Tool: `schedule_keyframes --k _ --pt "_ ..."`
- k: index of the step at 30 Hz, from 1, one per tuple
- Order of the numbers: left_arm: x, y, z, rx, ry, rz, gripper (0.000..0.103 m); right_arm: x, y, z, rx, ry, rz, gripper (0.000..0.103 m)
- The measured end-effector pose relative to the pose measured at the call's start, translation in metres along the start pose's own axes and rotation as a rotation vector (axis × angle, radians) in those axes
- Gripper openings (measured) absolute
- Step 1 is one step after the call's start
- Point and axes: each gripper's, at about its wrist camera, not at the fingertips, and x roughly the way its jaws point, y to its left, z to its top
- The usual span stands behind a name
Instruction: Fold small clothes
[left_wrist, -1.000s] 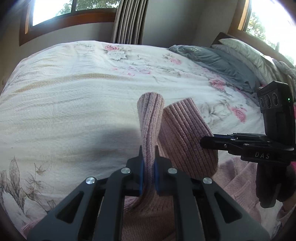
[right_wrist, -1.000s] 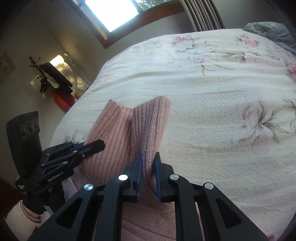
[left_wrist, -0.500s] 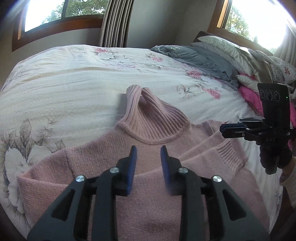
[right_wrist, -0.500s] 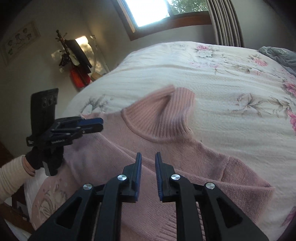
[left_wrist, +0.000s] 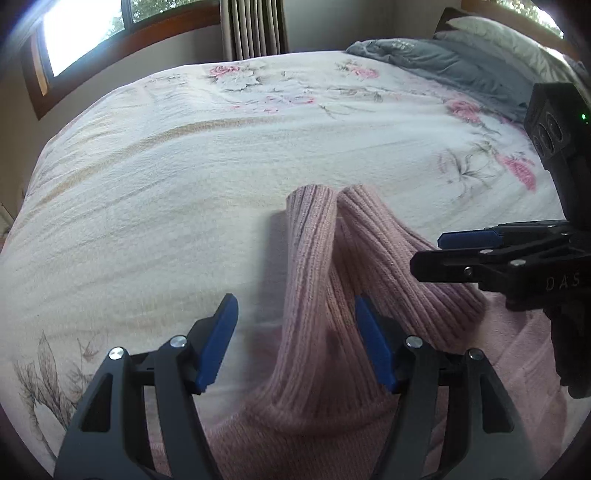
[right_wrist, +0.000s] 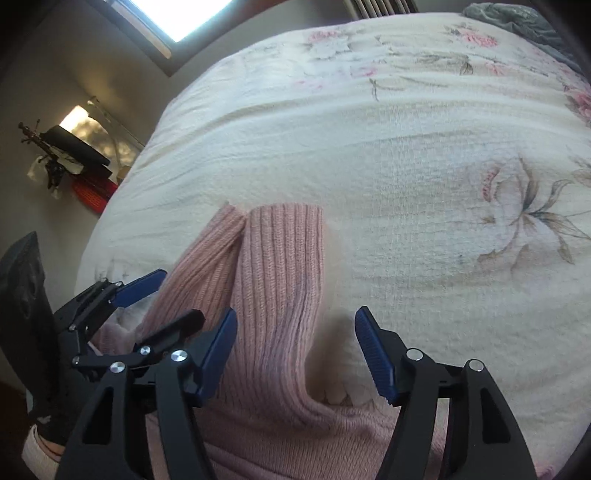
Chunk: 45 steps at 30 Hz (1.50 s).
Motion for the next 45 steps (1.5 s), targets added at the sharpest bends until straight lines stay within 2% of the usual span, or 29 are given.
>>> schedule_keyframes --k 1,2,3,4,5,6,7,10,14,17,21,24,26,30,32,34,36,37,39,43,45 --pt "0.004 0.000 0.001 -0.001 0.005 0.014 0.057 0.006 -0.002 0.001 0.017 0.001 0.020 0.065" --pt "0.006 0.001 0.002 -0.008 0.001 0.023 0.042 0.010 -0.003 0.002 0.028 -0.002 0.048 0.061" --pt "0.007 0.002 0.002 -0.020 -0.009 0.015 0.031 0.013 -0.004 0.001 0.033 -0.001 0.072 0.044" --pt "0.007 0.005 0.003 -0.042 -0.010 -0.020 0.008 0.015 -0.004 0.001 0.035 0.004 0.091 0.030" --pt "0.007 0.009 0.003 -0.073 -0.001 -0.076 0.007 0.013 -0.003 0.000 0.025 -0.006 0.097 0.025" --pt "0.003 0.013 0.002 -0.107 -0.014 -0.107 0.007 0.006 0.000 -0.002 -0.004 -0.036 0.101 0.017" --pt "-0.003 0.018 0.000 -0.135 -0.042 -0.144 0.007 -0.002 0.001 -0.004 -0.027 -0.064 0.105 0.012" --pt "-0.027 0.028 -0.009 -0.194 -0.125 -0.253 0.007 -0.034 0.005 -0.015 -0.077 -0.144 0.162 0.012" --pt "-0.067 0.021 -0.030 -0.137 -0.239 -0.338 0.007 -0.073 0.016 -0.043 -0.202 -0.212 0.216 0.012" --pt "-0.089 0.014 -0.054 -0.088 -0.286 -0.385 0.008 -0.092 0.026 -0.070 -0.289 -0.237 0.205 0.012" --pt "-0.102 0.008 -0.091 -0.039 -0.285 -0.389 0.009 -0.107 0.039 -0.112 -0.380 -0.233 0.187 0.016" --pt "-0.105 0.003 -0.119 -0.025 -0.267 -0.422 0.012 -0.108 0.045 -0.144 -0.421 -0.199 0.190 0.018" --pt "-0.108 -0.002 -0.140 -0.003 -0.252 -0.426 0.020 -0.109 0.045 -0.165 -0.438 -0.173 0.176 0.026" --pt "-0.114 -0.001 -0.181 0.017 -0.203 -0.427 0.029 -0.115 0.036 -0.207 -0.469 -0.115 0.163 0.041" --pt "-0.118 0.009 -0.191 -0.020 -0.183 -0.448 0.030 -0.120 0.027 -0.222 -0.457 -0.090 0.180 0.046" --pt "-0.127 0.020 -0.193 -0.060 -0.195 -0.464 0.032 -0.127 0.015 -0.225 -0.388 -0.090 0.229 0.048" --pt "-0.132 0.025 -0.186 -0.087 -0.195 -0.468 0.042 -0.137 0.004 -0.219 -0.299 -0.124 0.288 0.050" --pt "-0.132 0.026 -0.180 -0.103 -0.185 -0.464 0.047 -0.139 -0.001 -0.211 -0.256 -0.138 0.290 0.054" --pt "-0.125 0.027 -0.167 -0.141 -0.154 -0.450 0.049 -0.135 -0.009 -0.193 -0.175 -0.152 0.282 0.059" --pt "-0.090 0.036 -0.148 -0.278 -0.047 -0.420 0.049 -0.102 -0.025 -0.163 -0.041 -0.105 0.245 0.059" --pt "-0.080 0.039 -0.144 -0.325 -0.050 -0.441 0.049 -0.082 -0.028 -0.154 0.000 -0.073 0.228 0.059"
